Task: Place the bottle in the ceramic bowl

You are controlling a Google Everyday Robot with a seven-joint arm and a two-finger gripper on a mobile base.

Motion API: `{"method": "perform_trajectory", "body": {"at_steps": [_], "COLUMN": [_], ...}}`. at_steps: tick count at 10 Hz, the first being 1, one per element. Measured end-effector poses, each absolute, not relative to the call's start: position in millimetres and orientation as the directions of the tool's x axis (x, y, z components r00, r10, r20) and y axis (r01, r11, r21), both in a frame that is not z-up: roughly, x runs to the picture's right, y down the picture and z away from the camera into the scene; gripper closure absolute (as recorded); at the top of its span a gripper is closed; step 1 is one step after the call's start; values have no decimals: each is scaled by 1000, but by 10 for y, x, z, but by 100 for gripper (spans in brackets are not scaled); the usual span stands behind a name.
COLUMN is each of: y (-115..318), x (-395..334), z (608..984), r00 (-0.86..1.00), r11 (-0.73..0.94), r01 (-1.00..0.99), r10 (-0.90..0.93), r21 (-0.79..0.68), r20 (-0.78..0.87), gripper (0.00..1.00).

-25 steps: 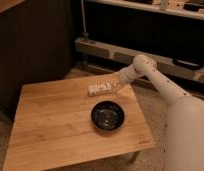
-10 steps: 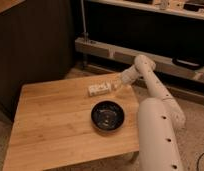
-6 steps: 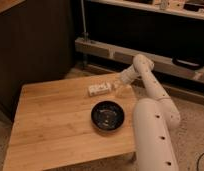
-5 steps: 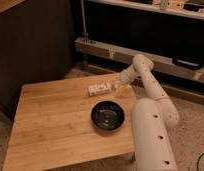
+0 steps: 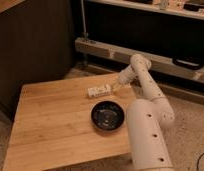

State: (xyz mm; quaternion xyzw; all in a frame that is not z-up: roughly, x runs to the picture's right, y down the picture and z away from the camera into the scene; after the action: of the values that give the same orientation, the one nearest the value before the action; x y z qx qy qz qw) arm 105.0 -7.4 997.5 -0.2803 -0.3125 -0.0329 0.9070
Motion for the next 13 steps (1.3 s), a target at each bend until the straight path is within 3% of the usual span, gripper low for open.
{"method": "perform_trajectory", "body": {"at_steps": [5,10,13], "y": [-109,-403,-344], "x": [1038,1170,1533], "z": [9807,9238,8876], "r00": [792,763,738], "r11": [828,844,828], "r01": [236,187,148], "r10": [139,197,271], "r21": [-509,-502,-541], "r20": [594,615,618], "gripper": [80,80,80]}}
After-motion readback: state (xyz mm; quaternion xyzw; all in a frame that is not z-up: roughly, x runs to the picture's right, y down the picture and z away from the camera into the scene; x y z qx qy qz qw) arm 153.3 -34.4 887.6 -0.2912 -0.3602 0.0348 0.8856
